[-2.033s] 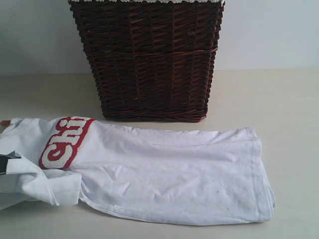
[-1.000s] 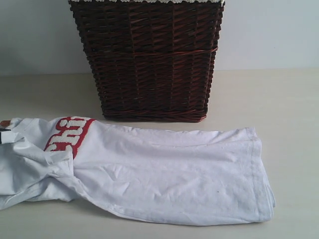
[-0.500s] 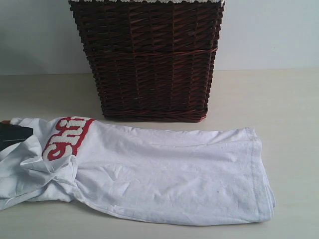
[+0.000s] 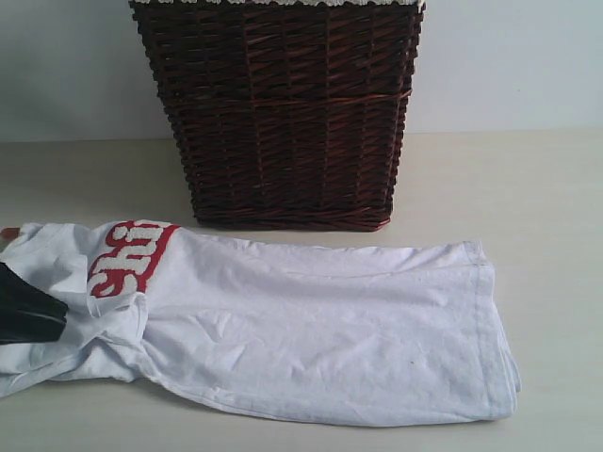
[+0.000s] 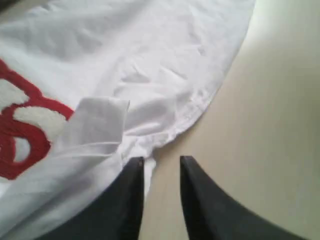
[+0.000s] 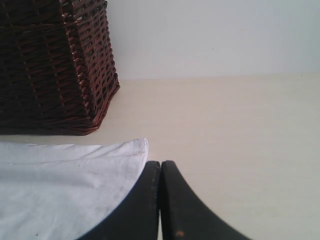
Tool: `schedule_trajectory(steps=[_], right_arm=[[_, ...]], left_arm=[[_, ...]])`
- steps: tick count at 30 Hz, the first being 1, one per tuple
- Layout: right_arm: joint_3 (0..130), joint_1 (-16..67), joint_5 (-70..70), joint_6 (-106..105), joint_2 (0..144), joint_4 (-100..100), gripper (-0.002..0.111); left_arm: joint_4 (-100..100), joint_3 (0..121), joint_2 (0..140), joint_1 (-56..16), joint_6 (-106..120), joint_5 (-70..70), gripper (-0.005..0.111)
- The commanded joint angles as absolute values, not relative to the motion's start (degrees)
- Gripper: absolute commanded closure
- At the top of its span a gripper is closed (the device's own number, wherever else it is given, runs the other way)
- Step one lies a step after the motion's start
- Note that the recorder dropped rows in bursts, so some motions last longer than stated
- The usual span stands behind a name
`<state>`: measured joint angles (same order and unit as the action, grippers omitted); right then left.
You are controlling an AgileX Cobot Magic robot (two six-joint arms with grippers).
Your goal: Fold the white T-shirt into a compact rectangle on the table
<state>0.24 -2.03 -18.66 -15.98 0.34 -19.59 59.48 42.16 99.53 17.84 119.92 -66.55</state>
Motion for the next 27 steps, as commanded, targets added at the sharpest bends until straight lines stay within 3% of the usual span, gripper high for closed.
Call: schedule_trajectory(steps=[1, 7, 12, 17, 22, 27], right_arm=[[0.0, -2.0, -18.3, -16.3, 0.0, -19.6, 0.108], [0.0, -2.0, -18.3, -16.3, 0.0, -19.6, 0.108], [0.0, -2.0, -18.3, -16.3, 0.0, -19.6, 0.108], [0.0, -2.0, -18.3, -16.3, 0.0, -19.6, 0.108], [0.0, -2.0, -18.3, -16.3, 0.0, -19.6, 0.108], [0.0, -2.0, -18.3, -16.3, 0.0, -19.6, 0.108]], left_arm=[[57.9, 42.0, 99.1, 13.2, 120.2, -60.1, 0.059], [60.7, 42.0, 101.1, 6.2, 120.2, -50.7, 0.065], [71.5, 44.5, 104.7, 2.6, 120.2, -39.3, 0.08], [81.3, 52.2, 105.7, 2.4, 120.2, -37.2, 0.097], [79.2, 53.8, 108.4, 2.4, 119.1, -36.7, 0.097], [67.0, 52.6, 105.6, 3.4, 102.3, -38.9, 0.097]])
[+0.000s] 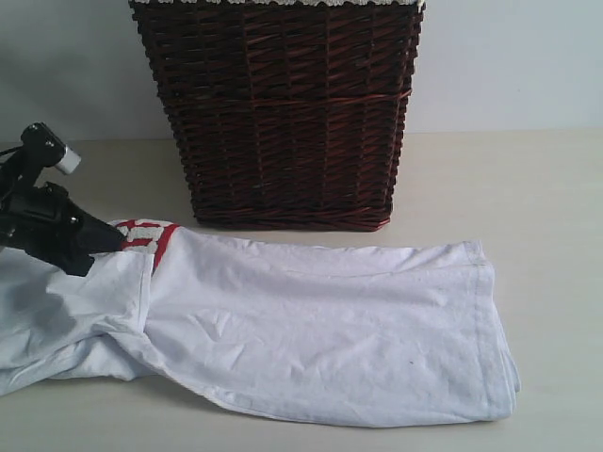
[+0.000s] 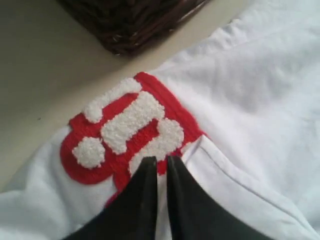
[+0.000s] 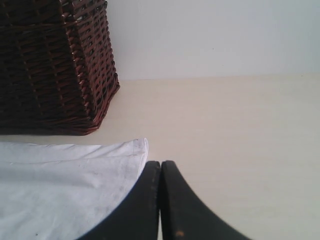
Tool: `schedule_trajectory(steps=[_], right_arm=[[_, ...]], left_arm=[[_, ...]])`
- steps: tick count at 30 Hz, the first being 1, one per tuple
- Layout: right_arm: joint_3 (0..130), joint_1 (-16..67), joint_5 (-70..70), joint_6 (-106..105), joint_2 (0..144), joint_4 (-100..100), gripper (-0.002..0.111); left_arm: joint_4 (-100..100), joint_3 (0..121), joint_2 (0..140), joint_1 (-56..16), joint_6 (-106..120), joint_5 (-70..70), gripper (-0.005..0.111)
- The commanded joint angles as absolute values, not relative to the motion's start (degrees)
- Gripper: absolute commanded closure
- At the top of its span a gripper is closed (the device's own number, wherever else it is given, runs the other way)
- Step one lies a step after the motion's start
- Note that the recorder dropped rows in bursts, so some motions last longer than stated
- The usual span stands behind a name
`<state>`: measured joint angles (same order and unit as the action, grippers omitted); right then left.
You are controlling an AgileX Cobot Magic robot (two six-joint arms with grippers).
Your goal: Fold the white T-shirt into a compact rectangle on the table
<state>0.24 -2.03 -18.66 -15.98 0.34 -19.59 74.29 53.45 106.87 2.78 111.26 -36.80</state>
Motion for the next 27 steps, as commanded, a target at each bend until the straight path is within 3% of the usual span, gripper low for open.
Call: schedule_trajectory(steps=[1, 12, 20, 27], right_arm=[[0.0, -2.0, -18.3, -16.3, 0.0, -19.6, 0.108], [0.0, -2.0, -18.3, -16.3, 0.0, -19.6, 0.108], [0.0, -2.0, -18.3, -16.3, 0.0, -19.6, 0.108], [0.0, -2.0, -18.3, -16.3, 0.0, -19.6, 0.108]], left_arm=[[63.2, 51.5, 105.6, 3.4, 101.1, -40.8, 0.097], [71.5, 48.9, 111.5, 3.3, 120.2, -32.7, 0.097], [76.4, 52.0, 115.4, 3.3, 119.8, -31.1, 0.097], [73.9, 47.5, 114.4, 3.3, 118.3, -31.7, 0.097]])
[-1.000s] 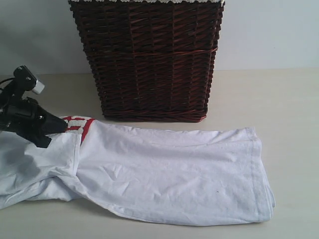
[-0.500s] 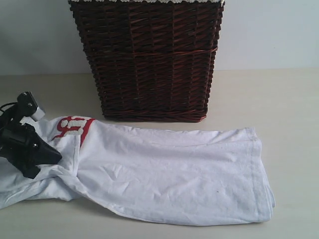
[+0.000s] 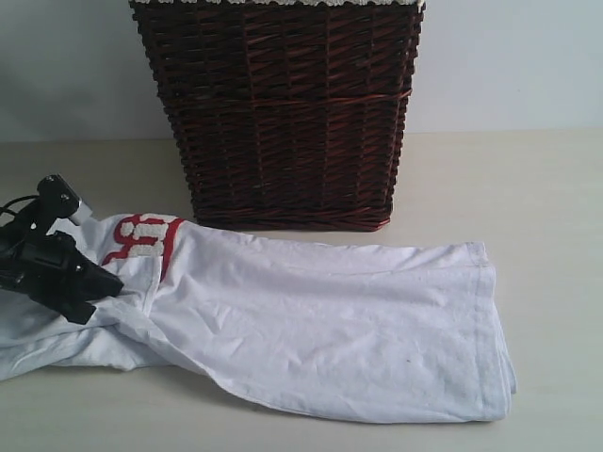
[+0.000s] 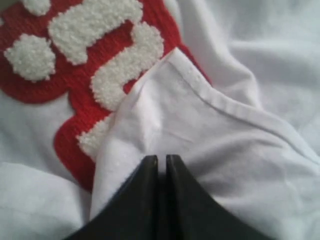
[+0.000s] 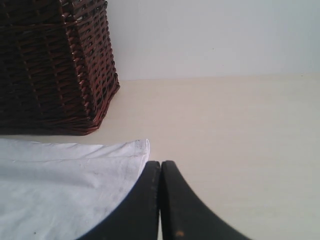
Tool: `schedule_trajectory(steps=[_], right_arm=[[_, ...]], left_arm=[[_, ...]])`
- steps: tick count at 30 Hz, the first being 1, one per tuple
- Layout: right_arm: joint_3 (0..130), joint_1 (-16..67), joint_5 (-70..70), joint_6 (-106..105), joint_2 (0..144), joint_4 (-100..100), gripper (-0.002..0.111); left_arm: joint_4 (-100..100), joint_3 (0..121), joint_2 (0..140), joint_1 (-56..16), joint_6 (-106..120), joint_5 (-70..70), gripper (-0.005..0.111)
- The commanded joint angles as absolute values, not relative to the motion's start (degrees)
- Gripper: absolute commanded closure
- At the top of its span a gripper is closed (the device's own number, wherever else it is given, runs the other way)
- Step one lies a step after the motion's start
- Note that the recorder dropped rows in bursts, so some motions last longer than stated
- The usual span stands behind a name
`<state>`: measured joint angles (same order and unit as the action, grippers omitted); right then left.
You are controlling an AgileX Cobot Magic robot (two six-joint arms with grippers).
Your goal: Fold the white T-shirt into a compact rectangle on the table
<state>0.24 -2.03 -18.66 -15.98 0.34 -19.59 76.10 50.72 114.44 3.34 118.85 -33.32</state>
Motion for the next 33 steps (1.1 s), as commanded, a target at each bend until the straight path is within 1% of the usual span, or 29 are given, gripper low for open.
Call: schedule_trajectory(steps=[1, 5, 10, 13, 15, 17, 18, 19, 20, 22, 23, 25, 27, 29, 33], right_arm=[[0.0, -2.0, -18.3, -16.3, 0.0, -19.6, 0.108], [0.0, -2.0, -18.3, -16.3, 0.0, -19.6, 0.108], [0.0, -2.0, -18.3, -16.3, 0.0, -19.6, 0.108], [0.0, -2.0, -18.3, -16.3, 0.0, -19.6, 0.108], [0.0, -2.0, -18.3, -16.3, 0.0, -19.6, 0.108], [0.0, -2.0, -18.3, -16.3, 0.0, -19.6, 0.108], [0.0, -2.0, -18.3, -16.3, 0.0, -19.6, 0.108], [0.0, -2.0, -18.3, -16.3, 0.0, -19.6, 0.108], [0.0, -2.0, -18.3, -16.3, 0.0, -19.6, 0.108], [0.0, -2.0, -18.3, -16.3, 0.0, -19.6, 0.108], [0.0, -2.0, -18.3, -16.3, 0.0, -19.6, 0.108], [0.0, -2.0, -18.3, -16.3, 0.0, -19.6, 0.108], [0.0, -2.0, -18.3, -16.3, 0.0, -19.6, 0.108], [0.0, -2.0, -18.3, -16.3, 0.0, -19.6, 0.108], [0.0, -2.0, -18.3, -16.3, 0.0, -19.6, 0.108]], left_arm=[[73.9, 46.8, 114.1, 3.3, 118.3, -31.8, 0.097], [74.6, 46.0, 111.9, 3.3, 120.0, -31.9, 0.097], [82.5, 50.3, 107.3, 3.5, 119.9, -31.9, 0.097], [89.4, 53.7, 103.7, 3.5, 119.5, -31.9, 0.091], [90.8, 55.4, 100.9, 3.5, 117.6, -31.9, 0.084], [85.7, 55.5, 97.9, 3.9, 110.2, -32.8, 0.076], [69.1, 55.1, 95.7, 4.8, 100.0, -41.0, 0.07], [62.5, 54.6, 95.2, 5.0, 96.9, -46.1, 0.068], [49.6, 52.9, 95.0, 5.3, 95.5, -59.2, 0.066], [40.1, 48.2, 95.0, 5.3, 100.8, -65.0, 0.066], [38.9, 46.8, 95.0, 5.3, 102.3, -63.8, 0.066], [36.3, 40.7, 95.0, 5.3, 112.6, -49.8, 0.066], [40.9, 37.2, 95.0, 5.0, 120.3, -37.8, 0.066], [42.5, 37.0, 95.4, 4.6, 120.3, -34.0, 0.066], [42.2, 36.9, 97.1, 4.6, 120.3, -33.0, 0.066]])
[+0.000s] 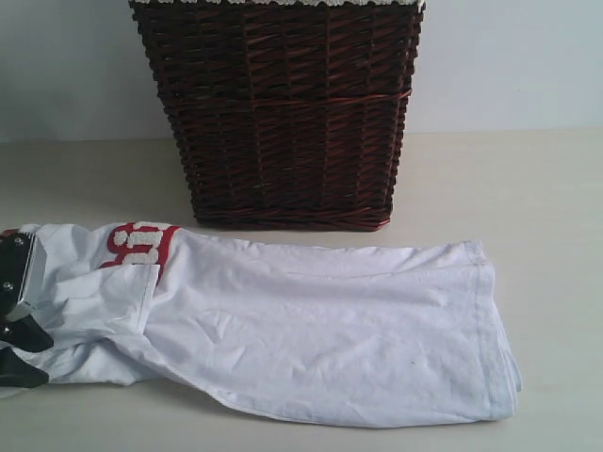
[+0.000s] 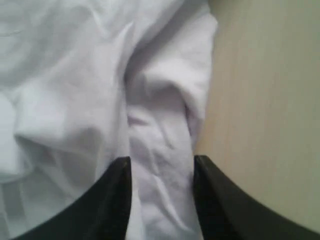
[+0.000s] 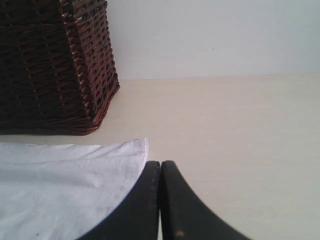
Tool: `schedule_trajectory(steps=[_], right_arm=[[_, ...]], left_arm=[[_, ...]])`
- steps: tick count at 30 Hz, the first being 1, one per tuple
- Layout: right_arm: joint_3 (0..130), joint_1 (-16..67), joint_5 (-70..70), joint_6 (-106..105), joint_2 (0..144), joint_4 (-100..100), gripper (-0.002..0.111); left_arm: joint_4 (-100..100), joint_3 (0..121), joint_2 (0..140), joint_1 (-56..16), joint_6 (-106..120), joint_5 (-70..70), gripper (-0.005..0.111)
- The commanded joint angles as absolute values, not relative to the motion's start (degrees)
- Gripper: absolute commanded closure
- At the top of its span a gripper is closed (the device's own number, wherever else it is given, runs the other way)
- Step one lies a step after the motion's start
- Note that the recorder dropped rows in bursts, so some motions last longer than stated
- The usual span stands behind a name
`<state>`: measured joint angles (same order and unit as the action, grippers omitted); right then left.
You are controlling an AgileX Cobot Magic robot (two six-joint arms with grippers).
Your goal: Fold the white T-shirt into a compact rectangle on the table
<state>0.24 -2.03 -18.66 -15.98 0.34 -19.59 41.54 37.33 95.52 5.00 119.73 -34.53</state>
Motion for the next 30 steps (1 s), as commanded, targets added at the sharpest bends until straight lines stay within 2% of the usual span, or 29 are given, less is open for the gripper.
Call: schedule_trajectory(steps=[1, 7, 9, 13, 17, 22, 30], right_arm=[[0.0, -2.0, -18.3, -16.3, 0.0, -19.6, 0.108], [0.0, -2.0, -18.3, -16.3, 0.0, -19.6, 0.108], [0.0, -2.0, -18.3, -16.3, 0.0, -19.6, 0.108], [0.0, -2.0, -18.3, -16.3, 0.0, -19.6, 0.108], [0.0, -2.0, -18.3, -16.3, 0.0, -19.6, 0.108], [0.0, -2.0, -18.3, -16.3, 0.0, -19.6, 0.108], [0.0, -2.0, -18.3, -16.3, 0.0, -19.6, 0.108]], left_arm=[[42.2, 36.9, 97.8, 4.6, 120.3, -33.0, 0.066], [42.2, 36.9, 99.8, 4.6, 120.3, -33.5, 0.069], [42.2, 36.9, 99.8, 4.6, 120.3, -33.5, 0.077], [42.2, 36.9, 99.8, 4.6, 120.3, -33.5, 0.106], [42.2, 37.0, 98.3, 4.6, 120.3, -34.5, 0.107], [48.2, 45.4, 95.2, 4.6, 117.5, -52.1, 0.107], [52.4, 53.4, 107.1, 4.6, 113.4, -47.1, 0.107]])
